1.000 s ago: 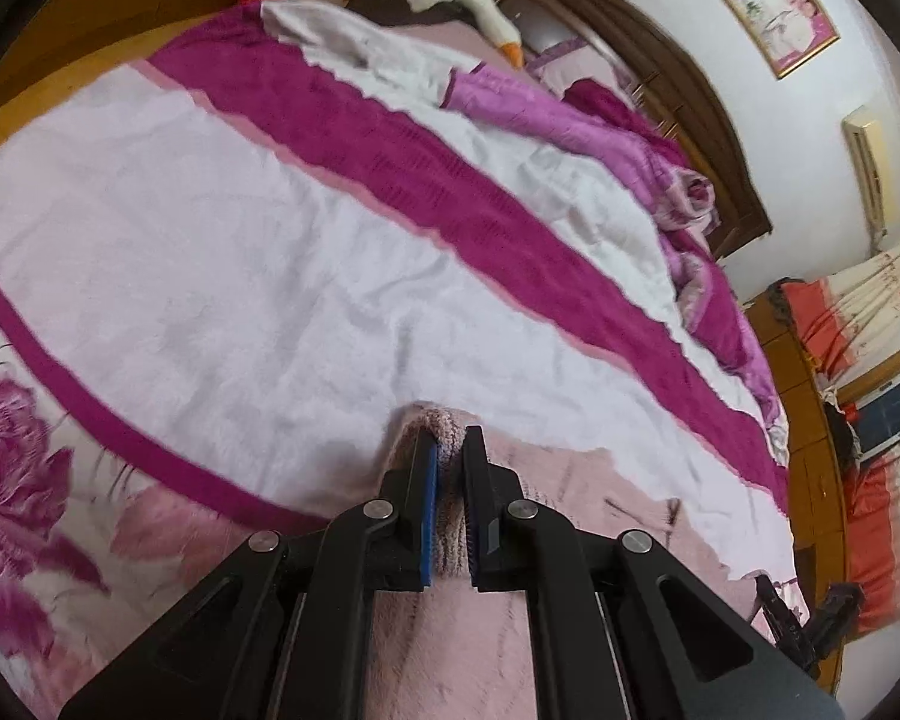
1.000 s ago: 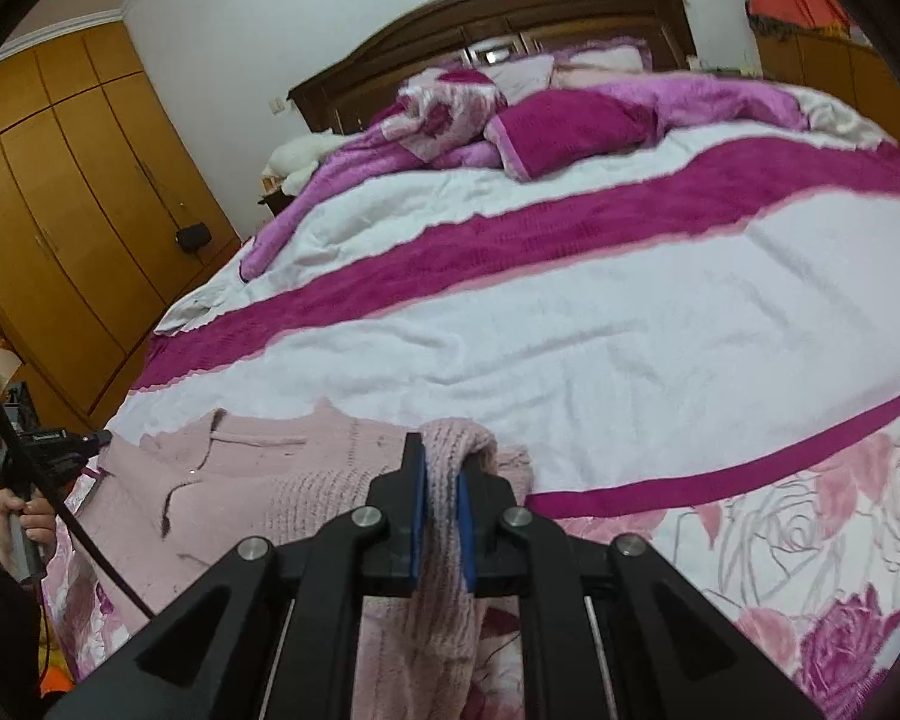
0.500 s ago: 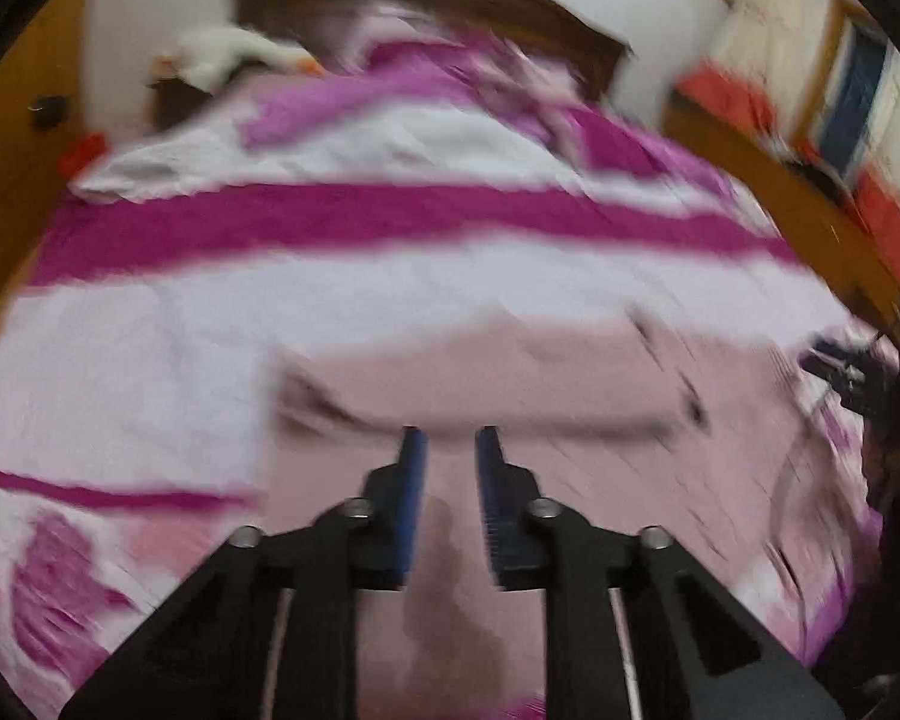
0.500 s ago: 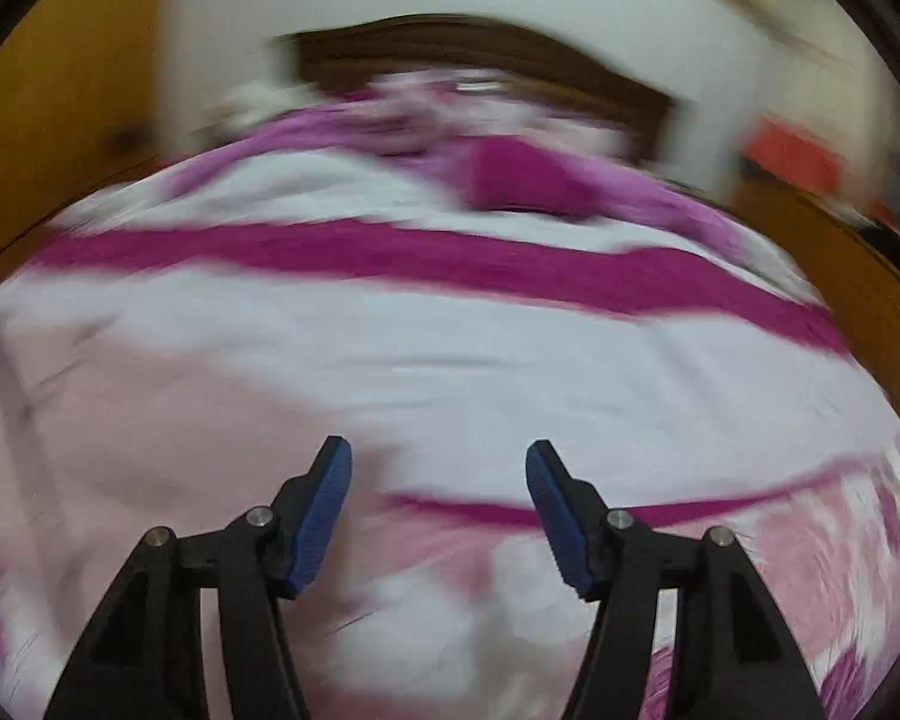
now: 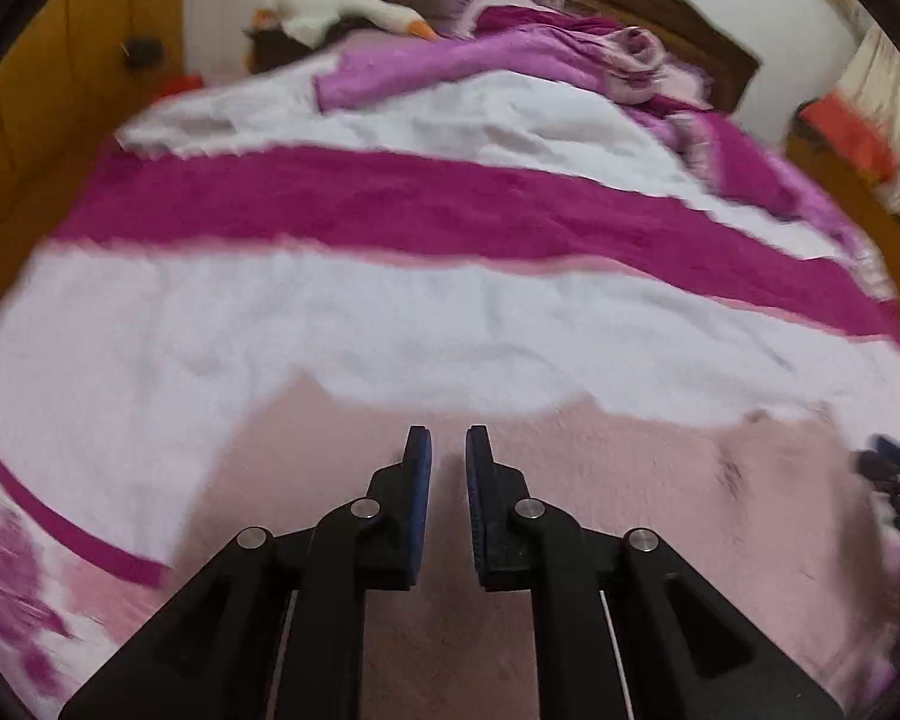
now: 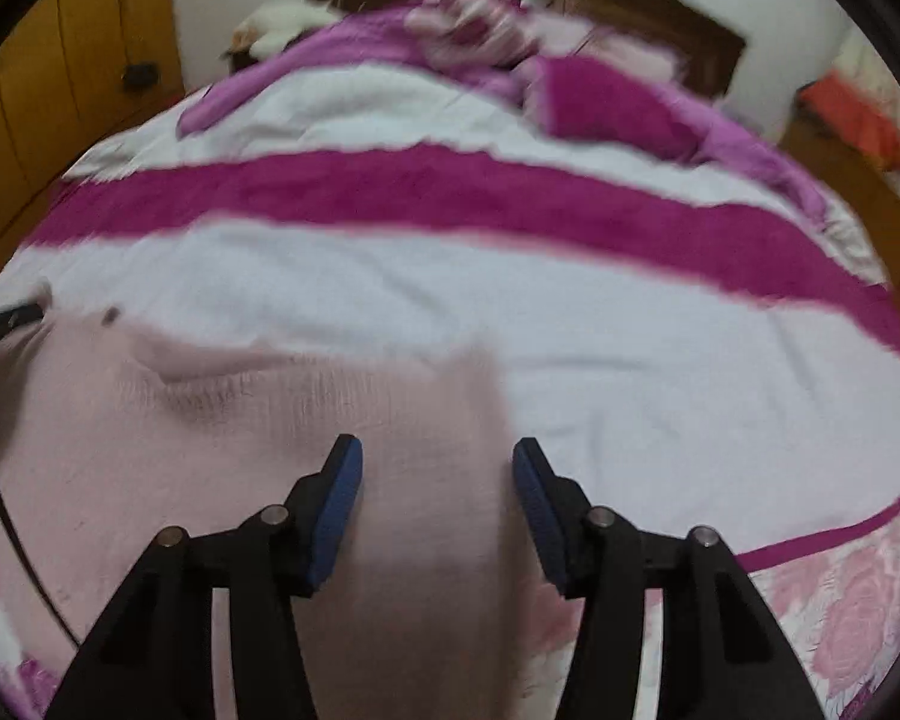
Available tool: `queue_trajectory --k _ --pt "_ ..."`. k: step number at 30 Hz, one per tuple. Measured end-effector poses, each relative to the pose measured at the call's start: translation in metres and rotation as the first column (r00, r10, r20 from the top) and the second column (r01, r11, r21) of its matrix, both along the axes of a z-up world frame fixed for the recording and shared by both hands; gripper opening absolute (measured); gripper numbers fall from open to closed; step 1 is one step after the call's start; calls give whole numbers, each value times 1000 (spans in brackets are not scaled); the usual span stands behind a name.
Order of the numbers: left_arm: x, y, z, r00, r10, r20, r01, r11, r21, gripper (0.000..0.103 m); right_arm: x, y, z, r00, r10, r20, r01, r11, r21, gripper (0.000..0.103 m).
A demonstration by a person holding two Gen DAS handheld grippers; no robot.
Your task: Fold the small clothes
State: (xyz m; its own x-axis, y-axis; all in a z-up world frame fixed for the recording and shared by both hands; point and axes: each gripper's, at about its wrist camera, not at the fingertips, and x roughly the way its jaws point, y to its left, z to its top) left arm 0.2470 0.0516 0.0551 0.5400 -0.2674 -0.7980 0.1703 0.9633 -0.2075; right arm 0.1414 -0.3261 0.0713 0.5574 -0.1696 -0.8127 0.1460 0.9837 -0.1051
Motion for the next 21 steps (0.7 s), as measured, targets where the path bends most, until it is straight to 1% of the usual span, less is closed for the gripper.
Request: queue_trajectory --k 1,2,4,5,7,9,10,11,12,13,14,15,16,17,18,19,21 --pt "-7 4 -3 1000 -5 -11 5 1000 -10 0 -3 -1 -1 1000 14 1 -14 1000 9 55" --pt "-15 10 -8 1000 4 -27 -4 1000 6 0 -8 -3 -5 999 31 -9 -31 999 30 55" --pt "-26 19 -13 999 17 -27 -17 1000 -5 0 -13 -2 -12 999 29 -31 -28 999 43 55" --pt "-36 27 -12 1000 24 -13 -24 999 -23 0 -18 -2 -14 999 17 -40 -15 999 44 55" --pt "-43 31 -10 1000 26 -2 -26 999 -19 0 -25 -6 -13 999 5 -44 -2 998 59 55" --pt "-49 43 -3 999 49 -22 -50 999 -22 0 -34 -4 -8 999 0 -35 1 999 51 55" --pt "-51 49 0 998 58 -36 -60 997 -43 0 -37 -2 -1 999 -3 -32 4 999 37 55" --pt "-54 56 2 996 68 -52 -72 994 -80 0 -38 5 4 1000 -4 -29 4 1000 26 55" --pt "-54 61 3 994 83 -69 -92 988 -126 3 -41 9 11 1000 -1 -25 1 1000 19 57" --pt "-54 67 2 990 111 -91 -126 974 -188 10 -43 13 17 1000 4 -20 -4 1000 13 66" --pt "-60 75 0 982 153 -114 -177 951 -254 12 -46 20 24 1000 13 -9 -13 1000 4 70" --pt "-67 80 -3 971 194 -143 -230 922 -311 13 -50 27 31 1000 20 13 -20 1000 -6 76" --pt "-73 81 -5 964 212 -161 -256 906 -338 13 -54 33 35 999 18 31 -18 1000 -13 79" --pt "-83 82 -7 957 233 -175 -282 889 -361 13 -58 42 39 999 3 48 -2 1000 -20 79" --pt "-90 81 -7 954 243 -174 -291 887 -359 13 -60 48 41 999 -4 54 5 1000 -17 79" --pt "-96 79 -6 954 249 -164 -292 894 -341 13 -62 54 43 998 -6 59 6 1000 -10 79" --pt "-109 70 -3 964 235 -126 -260 935 -240 13 -66 72 44 998 10 57 -11 1000 13 79"
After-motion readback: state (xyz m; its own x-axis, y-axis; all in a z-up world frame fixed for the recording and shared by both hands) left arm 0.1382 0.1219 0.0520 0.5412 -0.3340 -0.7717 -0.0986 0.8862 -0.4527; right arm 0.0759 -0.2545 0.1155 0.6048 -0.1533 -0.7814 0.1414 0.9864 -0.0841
